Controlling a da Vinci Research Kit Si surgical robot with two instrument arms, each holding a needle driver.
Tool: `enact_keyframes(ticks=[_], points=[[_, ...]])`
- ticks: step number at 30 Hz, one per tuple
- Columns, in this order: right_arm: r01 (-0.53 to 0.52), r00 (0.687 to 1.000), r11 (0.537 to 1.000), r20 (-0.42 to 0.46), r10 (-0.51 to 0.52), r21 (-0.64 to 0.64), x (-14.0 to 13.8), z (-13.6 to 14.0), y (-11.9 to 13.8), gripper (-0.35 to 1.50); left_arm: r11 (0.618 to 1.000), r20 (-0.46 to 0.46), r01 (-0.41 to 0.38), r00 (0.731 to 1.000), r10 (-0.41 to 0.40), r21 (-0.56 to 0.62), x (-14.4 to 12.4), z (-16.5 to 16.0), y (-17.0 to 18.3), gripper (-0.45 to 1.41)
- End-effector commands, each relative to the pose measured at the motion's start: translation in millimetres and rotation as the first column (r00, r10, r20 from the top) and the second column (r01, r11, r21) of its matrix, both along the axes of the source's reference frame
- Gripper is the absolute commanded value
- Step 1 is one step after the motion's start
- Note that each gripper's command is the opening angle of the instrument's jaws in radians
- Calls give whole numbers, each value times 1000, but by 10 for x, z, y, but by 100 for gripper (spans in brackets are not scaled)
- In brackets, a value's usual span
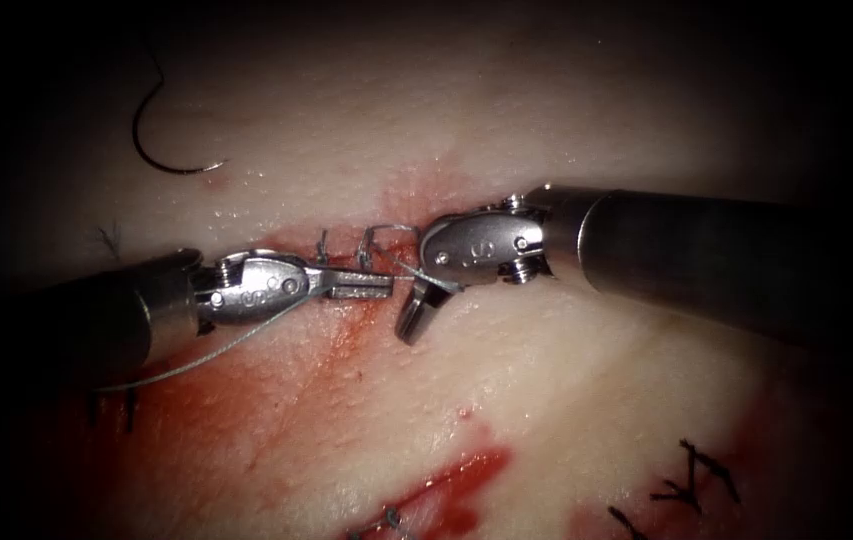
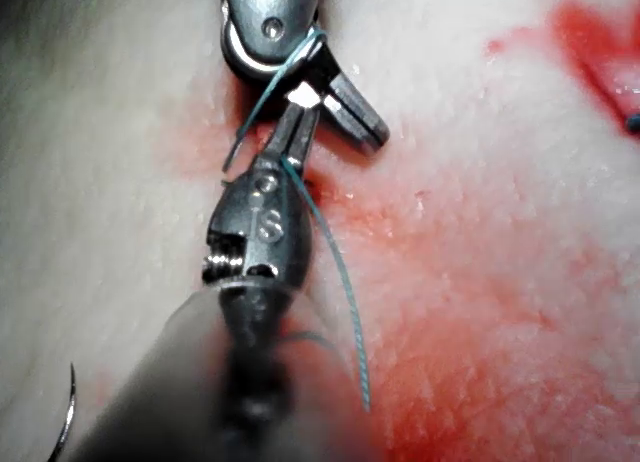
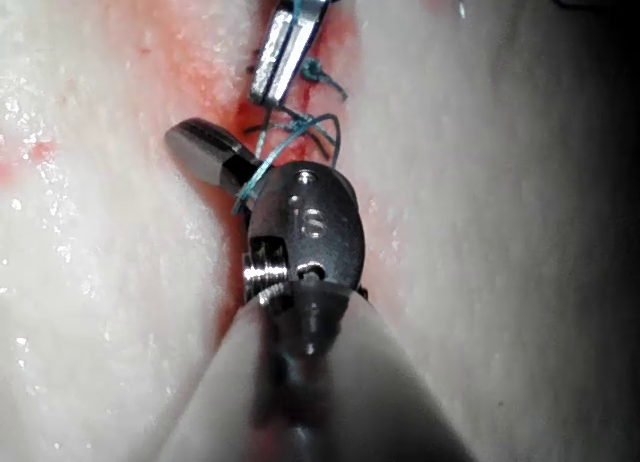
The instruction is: Wound Closure
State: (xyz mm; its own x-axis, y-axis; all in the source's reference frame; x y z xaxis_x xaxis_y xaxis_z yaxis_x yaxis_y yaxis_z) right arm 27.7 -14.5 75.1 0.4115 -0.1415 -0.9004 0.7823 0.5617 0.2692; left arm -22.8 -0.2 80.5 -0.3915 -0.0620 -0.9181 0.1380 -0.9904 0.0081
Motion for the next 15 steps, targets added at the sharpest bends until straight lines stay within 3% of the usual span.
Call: enact_keyframes(ticks=[1,6,15], points=[[-12,1000,1000,0,12,18,7,1,8,-35,1000,-2,-1,1000,1,-5,-3,4,2,-45],[-61,998,992,-19,63,107,2,-9,20,-35,1000,-32,-16,999,16,-2,4,5,-27,-45],[-156,988,977,15,155,148,-1,-11,47,-35,998,-41,-57,997,58,24,-13,6,-78,-45]])
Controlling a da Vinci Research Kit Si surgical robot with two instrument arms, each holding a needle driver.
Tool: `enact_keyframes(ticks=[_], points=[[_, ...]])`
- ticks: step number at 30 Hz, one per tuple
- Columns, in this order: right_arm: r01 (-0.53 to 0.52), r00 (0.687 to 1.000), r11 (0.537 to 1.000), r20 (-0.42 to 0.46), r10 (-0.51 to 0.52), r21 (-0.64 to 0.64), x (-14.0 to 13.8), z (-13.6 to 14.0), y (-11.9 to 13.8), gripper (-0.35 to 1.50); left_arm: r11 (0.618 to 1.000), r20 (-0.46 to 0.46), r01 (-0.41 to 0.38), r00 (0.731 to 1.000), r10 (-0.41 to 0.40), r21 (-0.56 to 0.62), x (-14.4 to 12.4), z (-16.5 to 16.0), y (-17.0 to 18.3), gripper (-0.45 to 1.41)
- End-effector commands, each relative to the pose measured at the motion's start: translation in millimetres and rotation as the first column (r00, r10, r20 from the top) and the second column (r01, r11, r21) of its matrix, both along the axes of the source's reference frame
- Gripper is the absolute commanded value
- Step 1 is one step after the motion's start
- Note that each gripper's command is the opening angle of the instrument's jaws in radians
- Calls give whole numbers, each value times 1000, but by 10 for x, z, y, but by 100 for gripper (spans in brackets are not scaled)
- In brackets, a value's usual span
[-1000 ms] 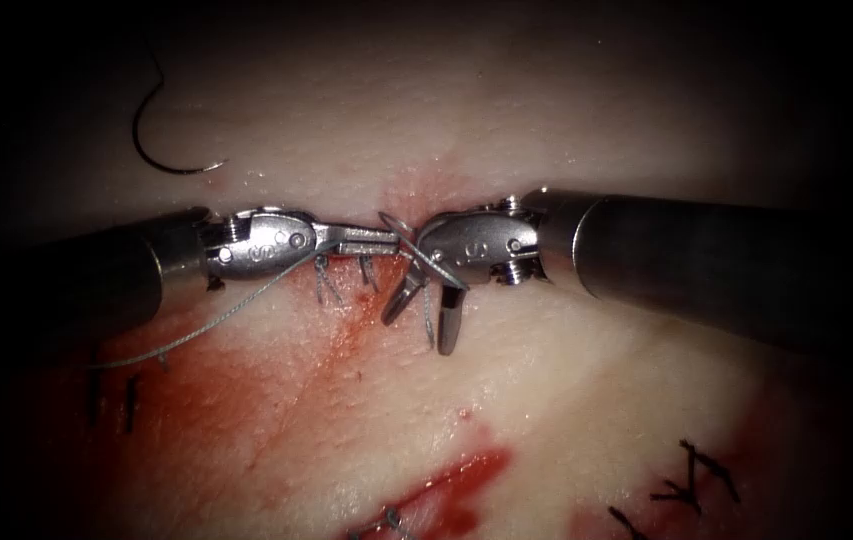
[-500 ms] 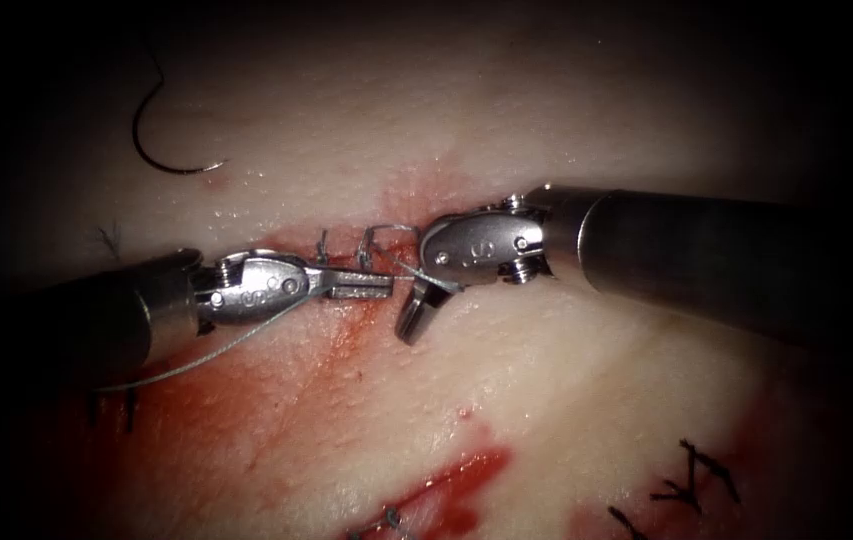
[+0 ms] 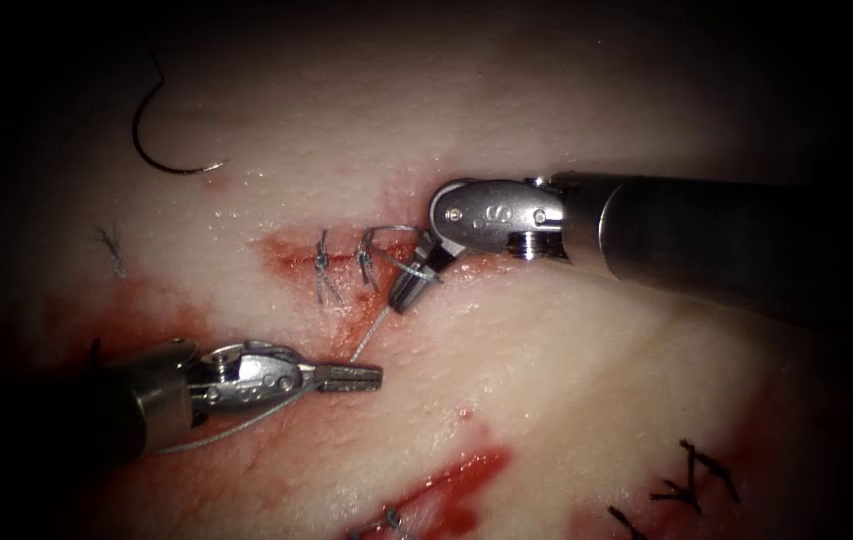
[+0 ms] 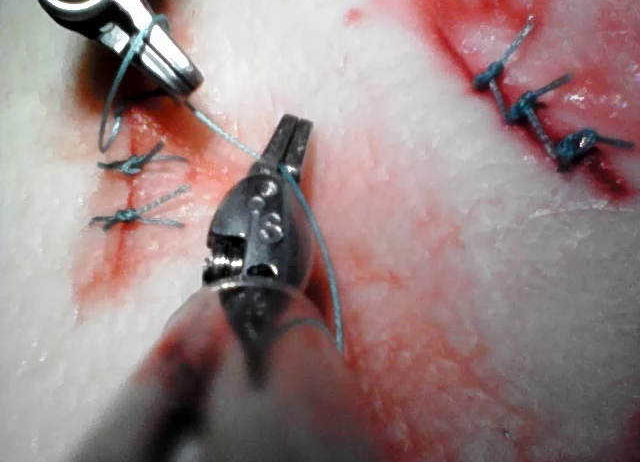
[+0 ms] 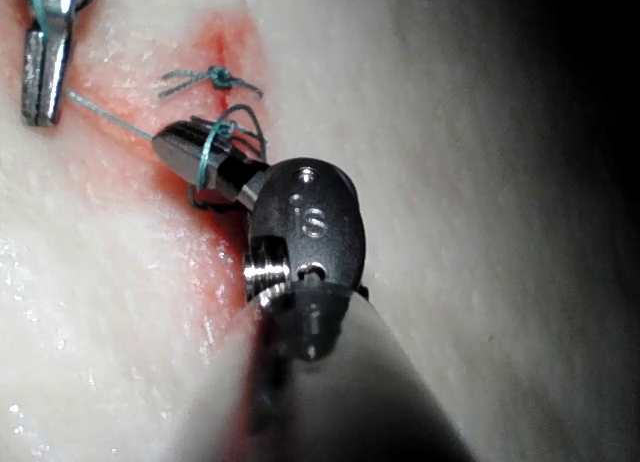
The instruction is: Wound Closure
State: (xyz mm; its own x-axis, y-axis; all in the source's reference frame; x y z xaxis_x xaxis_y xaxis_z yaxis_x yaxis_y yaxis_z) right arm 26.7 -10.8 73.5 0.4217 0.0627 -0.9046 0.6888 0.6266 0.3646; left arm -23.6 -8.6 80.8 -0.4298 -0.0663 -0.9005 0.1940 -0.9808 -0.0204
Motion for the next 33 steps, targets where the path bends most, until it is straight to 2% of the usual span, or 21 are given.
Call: enact_keyframes(ticks=[1,22,33], points=[[-7,1000,1000,5,7,-3,8,6,11,-35,1000,8,-5,1000,5,4,-7,0,0,-45],[-131,989,990,59,134,-47,-4,44,66,-35,992,84,-75,994,66,103,-32,-92,-129,-45],[-166,983,985,68,169,-49,-3,55,72,-35,978,99,-127,989,111,164,-37,-102,-179,-45]])
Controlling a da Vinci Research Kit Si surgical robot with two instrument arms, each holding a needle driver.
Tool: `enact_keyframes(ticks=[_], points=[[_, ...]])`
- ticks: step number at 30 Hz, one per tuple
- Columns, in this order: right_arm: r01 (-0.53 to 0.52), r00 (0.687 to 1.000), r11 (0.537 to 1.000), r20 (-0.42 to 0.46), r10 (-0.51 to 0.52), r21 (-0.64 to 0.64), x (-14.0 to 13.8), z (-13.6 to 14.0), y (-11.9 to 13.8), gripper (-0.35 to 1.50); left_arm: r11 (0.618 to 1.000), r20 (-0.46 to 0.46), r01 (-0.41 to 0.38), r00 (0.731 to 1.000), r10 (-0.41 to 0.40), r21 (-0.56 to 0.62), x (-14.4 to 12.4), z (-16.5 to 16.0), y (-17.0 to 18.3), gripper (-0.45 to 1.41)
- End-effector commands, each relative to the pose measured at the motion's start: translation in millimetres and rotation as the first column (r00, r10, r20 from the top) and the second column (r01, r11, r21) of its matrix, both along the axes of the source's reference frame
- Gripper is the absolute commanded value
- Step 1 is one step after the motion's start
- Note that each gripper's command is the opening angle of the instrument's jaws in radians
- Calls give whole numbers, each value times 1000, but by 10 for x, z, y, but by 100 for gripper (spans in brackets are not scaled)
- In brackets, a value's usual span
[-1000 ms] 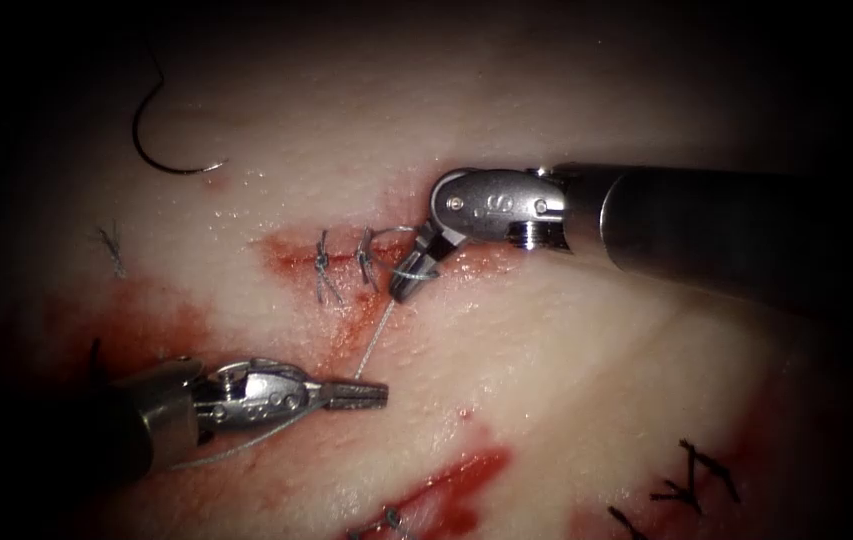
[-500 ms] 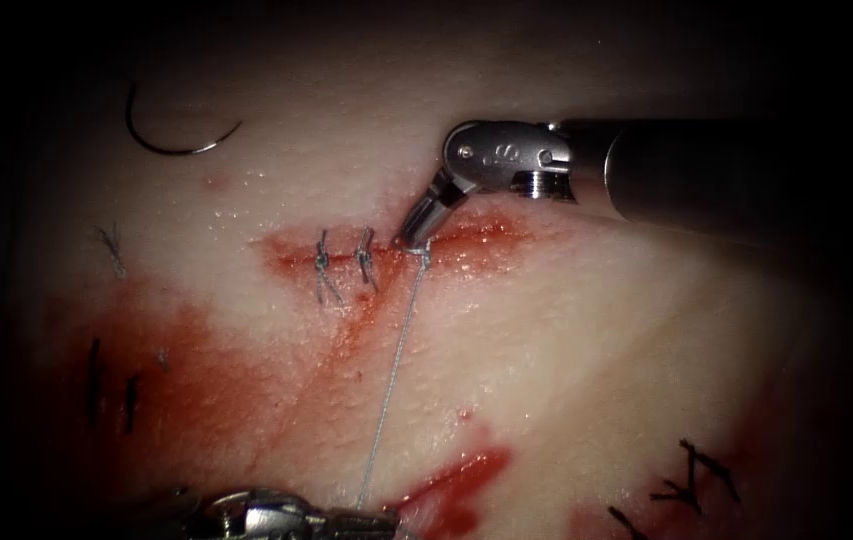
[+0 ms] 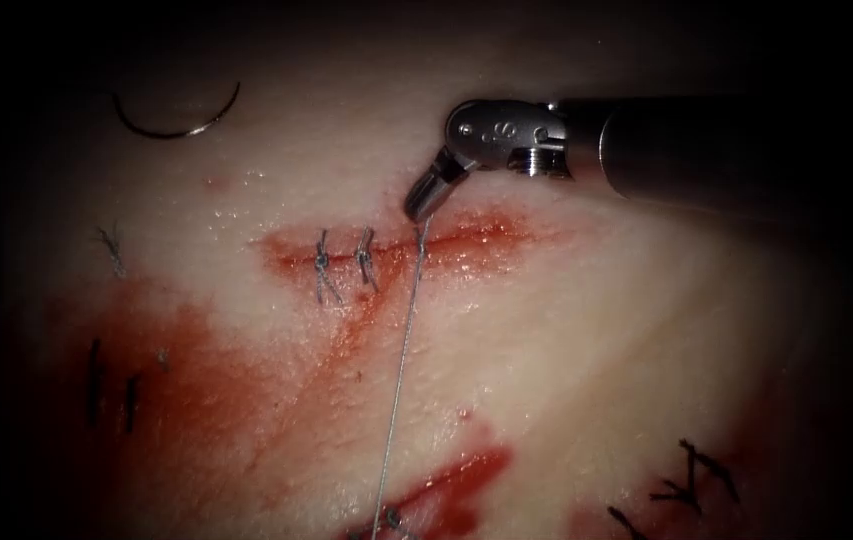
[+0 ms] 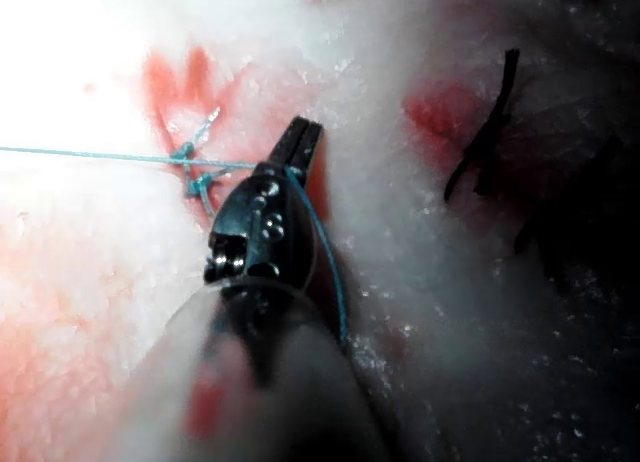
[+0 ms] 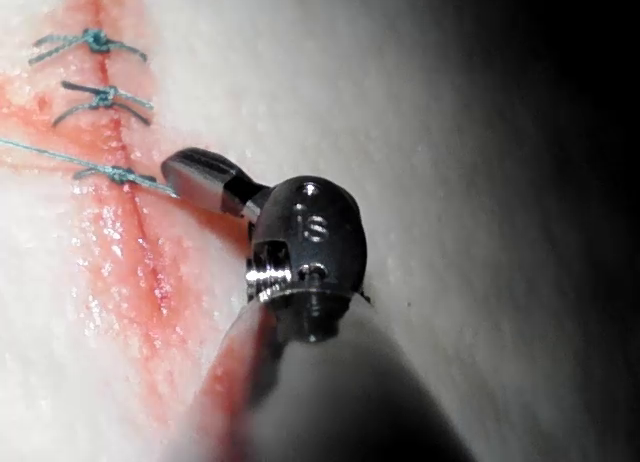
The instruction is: Wound Closure
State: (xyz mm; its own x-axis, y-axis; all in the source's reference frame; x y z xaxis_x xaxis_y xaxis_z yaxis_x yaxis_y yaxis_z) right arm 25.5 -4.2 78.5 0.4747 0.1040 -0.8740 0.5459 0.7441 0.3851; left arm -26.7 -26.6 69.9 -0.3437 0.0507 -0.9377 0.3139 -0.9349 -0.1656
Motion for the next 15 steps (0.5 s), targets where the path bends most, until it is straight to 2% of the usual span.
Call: enact_keyframes(ticks=[1,4,15], points=[[-5,1000,1000,-2,5,-8,10,6,7,-35,1000,-9,-12,1000,12,2,-6,8,-2,-45],[-38,999,999,10,39,-16,10,9,13,-35,999,-30,-44,999,45,17,-6,12,-15,-45],[-152,984,987,88,156,-53,11,22,33,-35,990,-12,-117,993,118,75,-15,29,-48,-45]])
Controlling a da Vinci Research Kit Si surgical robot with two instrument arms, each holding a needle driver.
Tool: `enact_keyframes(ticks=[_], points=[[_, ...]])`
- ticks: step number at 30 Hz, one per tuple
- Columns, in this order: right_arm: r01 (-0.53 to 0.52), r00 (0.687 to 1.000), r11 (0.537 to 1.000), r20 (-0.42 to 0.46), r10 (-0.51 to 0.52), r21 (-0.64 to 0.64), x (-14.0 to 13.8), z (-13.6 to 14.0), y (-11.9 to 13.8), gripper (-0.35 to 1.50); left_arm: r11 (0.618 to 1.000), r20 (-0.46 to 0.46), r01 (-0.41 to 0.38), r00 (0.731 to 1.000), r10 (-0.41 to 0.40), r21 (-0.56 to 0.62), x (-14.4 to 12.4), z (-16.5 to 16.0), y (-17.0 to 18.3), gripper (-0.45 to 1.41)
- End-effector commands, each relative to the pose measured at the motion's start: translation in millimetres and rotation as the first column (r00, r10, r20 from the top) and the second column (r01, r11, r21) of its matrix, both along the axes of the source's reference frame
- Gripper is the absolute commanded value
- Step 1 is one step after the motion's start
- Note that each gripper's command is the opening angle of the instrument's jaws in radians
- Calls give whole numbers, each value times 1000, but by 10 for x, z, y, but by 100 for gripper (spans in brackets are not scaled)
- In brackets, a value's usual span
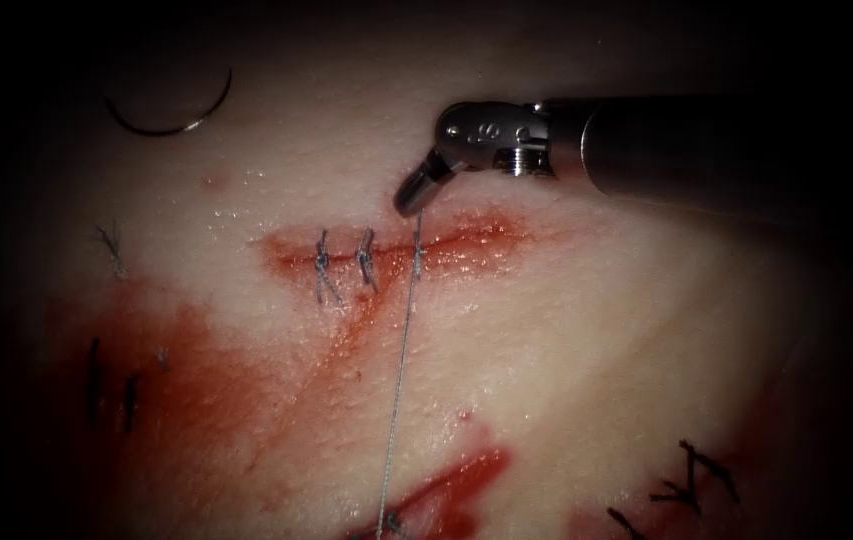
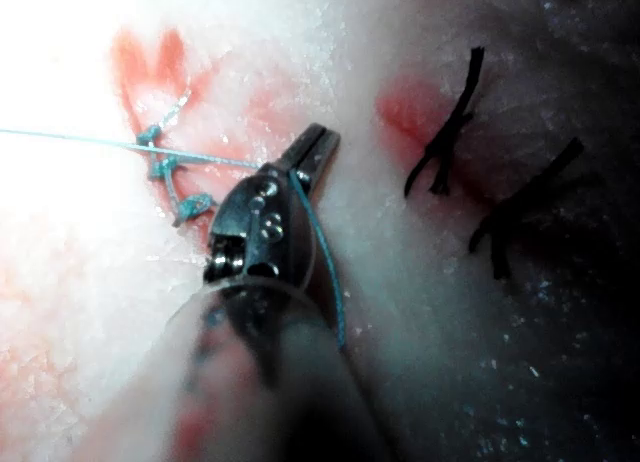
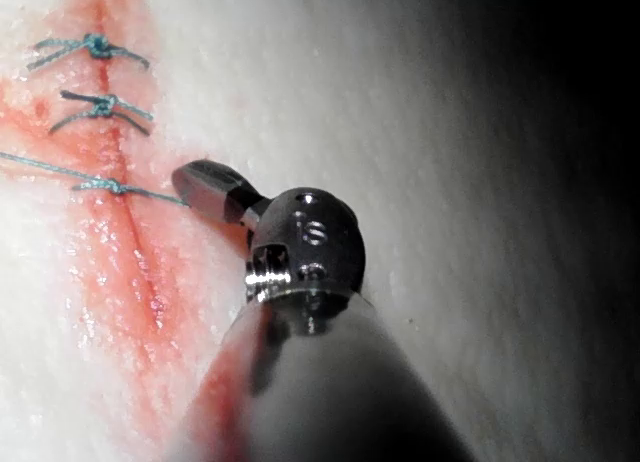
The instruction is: Wound Closure
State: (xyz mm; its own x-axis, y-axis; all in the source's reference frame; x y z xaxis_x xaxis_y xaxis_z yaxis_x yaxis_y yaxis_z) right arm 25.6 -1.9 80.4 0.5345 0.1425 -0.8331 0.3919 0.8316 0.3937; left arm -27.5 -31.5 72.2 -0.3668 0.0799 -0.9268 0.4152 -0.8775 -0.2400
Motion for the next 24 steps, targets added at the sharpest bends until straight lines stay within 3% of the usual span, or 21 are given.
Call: enact_keyframes(ticks=[1,12,18,19,20,21,23,24], points=[[-10,1000,1000,1,10,-13,10,3,11,-35,1000,1,-7,1000,7,0,-7,9,-2,-45],[-58,998,998,10,58,-38,10,3,15,-35,999,4,-34,999,34,17,-11,20,-14,-45],[-56,998,998,-29,56,-4,12,-2,5,-35,998,2,21,1000,-21,-53,-9,-8,18,-45],[-60,998,998,-32,60,-9,13,-3,3,-18,998,1,26,1000,-26,-65,-9,-16,26,-45],[-96,995,995,-22,96,-5,13,-7,1,41,997,5,35,999,-35,-76,-8,-24,34,-45],[-135,991,991,-10,135,6,13,-9,0,79,994,10,46,999,-46,-96,-7,-34,45,-45],[-202,979,979,-2,202,12,12,-15,-2,116,991,13,60,998,-59,-119,-8,-50,62,-45],[-221,975,975,2,221,17,11,-18,-2,123,988,18,64,998,-62,-139,-8,-61,73,-45]])
